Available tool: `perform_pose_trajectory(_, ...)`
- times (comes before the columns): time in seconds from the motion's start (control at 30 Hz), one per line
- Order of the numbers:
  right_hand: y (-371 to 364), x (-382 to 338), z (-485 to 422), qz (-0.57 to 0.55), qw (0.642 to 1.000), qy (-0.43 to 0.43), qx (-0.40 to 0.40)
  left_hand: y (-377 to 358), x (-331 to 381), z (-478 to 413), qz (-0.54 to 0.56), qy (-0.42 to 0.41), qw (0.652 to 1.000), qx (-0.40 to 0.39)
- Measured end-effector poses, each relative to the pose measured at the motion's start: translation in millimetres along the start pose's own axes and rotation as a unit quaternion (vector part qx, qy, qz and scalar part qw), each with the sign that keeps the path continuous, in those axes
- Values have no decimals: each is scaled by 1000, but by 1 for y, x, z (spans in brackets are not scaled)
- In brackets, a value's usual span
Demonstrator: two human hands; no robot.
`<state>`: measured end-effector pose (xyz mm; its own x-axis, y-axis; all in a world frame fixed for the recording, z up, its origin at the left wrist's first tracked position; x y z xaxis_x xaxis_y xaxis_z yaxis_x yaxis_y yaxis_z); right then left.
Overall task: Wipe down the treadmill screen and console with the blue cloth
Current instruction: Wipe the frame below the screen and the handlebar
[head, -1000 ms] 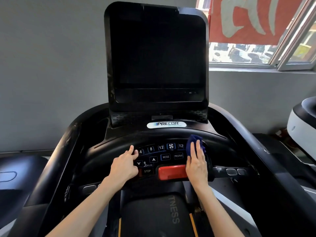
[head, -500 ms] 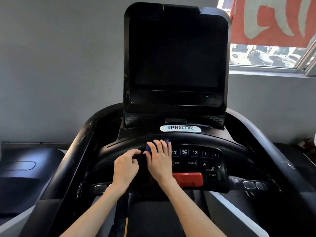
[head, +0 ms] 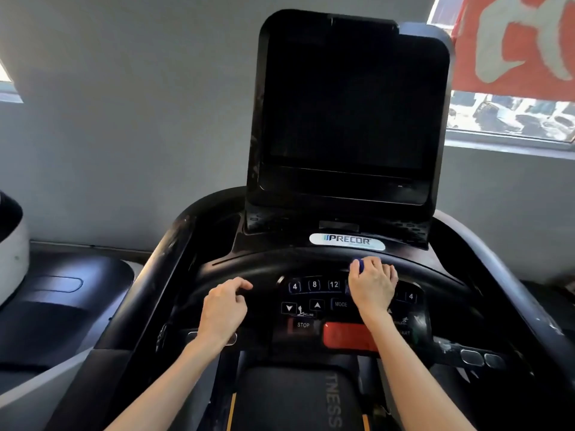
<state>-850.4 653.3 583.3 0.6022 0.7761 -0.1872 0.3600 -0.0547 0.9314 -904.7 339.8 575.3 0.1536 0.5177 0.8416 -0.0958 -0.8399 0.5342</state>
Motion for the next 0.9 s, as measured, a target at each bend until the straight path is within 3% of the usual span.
perform_pose_trajectory(0.07, -4, -34, 4, -15, 999, 23, -16, 1, 1, -1, -5, 5, 1000, 0)
perform_pose_trajectory(0.2, -10, -126, 56, -50, 964, 262, 20, -1, 4, 2, 6, 4, 1000, 2)
perform_pose_trajectory(0.3, -15, -145, 79, -33, 922, 385, 39, 0, 4, 10, 25, -6, 1000, 10)
perform_pose_trajectory(0.37, -20, -144, 95, -6, 872, 486, 58, 0, 1, 13, 28, -4, 999, 16)
perform_pose_trajectory(0.47, -35, -136, 142, 21, 764, 643, 39, 1, -2, 15, 34, 4, 999, 23)
perform_pose_trajectory(0.7, -39, -114, 158, 139, 693, 705, 60, 7, 1, 19, 33, 5, 999, 21)
perform_pose_trajectory(0.77, -35, -110, 160, 137, 700, 699, 51, 8, 1, 21, 34, 10, 999, 21)
perform_pose_trajectory(0.9, -33, -103, 178, 133, 761, 634, 40, 3, 4, 25, 37, 10, 999, 3)
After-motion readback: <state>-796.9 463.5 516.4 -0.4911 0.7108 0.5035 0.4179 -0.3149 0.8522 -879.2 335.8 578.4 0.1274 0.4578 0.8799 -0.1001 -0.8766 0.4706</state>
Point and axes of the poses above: each hand's wrist, its own z-axis away from the middle knuckle, its own y-axis out of the back of the hand, x = y × z, the point moved 8 cm from there along -z, towards the middle knuckle, and after that the axes turned 12 degrees about z, right-handed, at the moved point
